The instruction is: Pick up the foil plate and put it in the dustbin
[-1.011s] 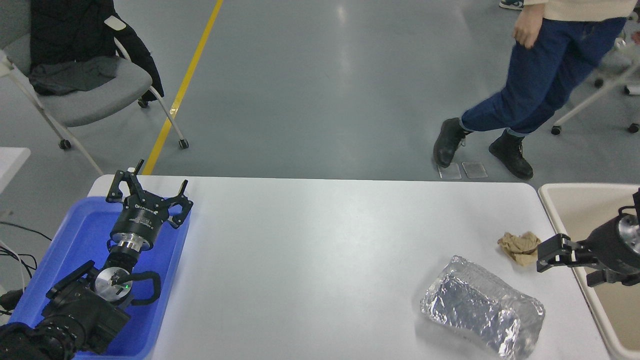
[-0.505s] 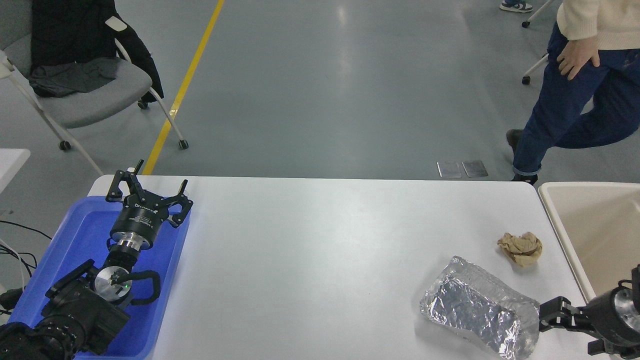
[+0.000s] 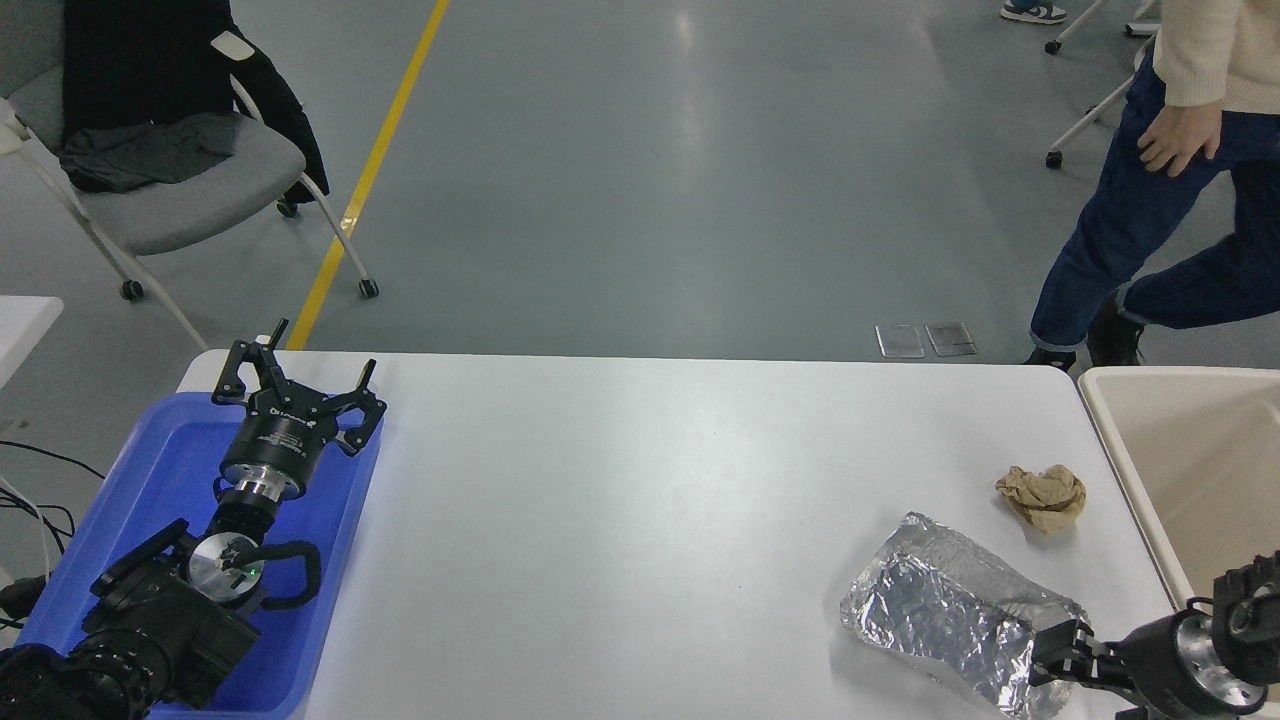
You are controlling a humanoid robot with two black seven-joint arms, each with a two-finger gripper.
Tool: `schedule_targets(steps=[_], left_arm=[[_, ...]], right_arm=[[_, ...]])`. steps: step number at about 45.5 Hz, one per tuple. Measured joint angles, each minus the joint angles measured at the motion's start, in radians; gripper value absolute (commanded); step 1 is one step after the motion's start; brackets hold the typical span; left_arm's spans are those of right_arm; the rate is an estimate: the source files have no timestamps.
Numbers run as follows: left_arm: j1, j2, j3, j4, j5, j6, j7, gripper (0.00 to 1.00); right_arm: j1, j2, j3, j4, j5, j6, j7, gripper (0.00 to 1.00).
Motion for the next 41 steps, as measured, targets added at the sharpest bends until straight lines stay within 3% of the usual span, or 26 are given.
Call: schedule_targets(steps=[8, 12, 41], left_arm=[[0.0, 0.0, 0.0, 0.0, 0.0, 0.0, 0.0, 1.0], [0.0, 0.0, 0.0, 0.0, 0.0, 0.0, 0.0, 1.0], [0.0, 0.0, 0.0, 0.0, 0.0, 0.0, 0.0, 1.0]], right_arm=[[-0.029, 0.027, 0.022, -0.034, 0.036, 0.003, 0.0, 0.2], [-0.034, 0.035, 0.027, -0.04, 0.045, 0.009, 0.0, 0.0], [-0.024, 0.041, 0.036, -0.044, 0.062, 0.165, 0.0, 0.0]])
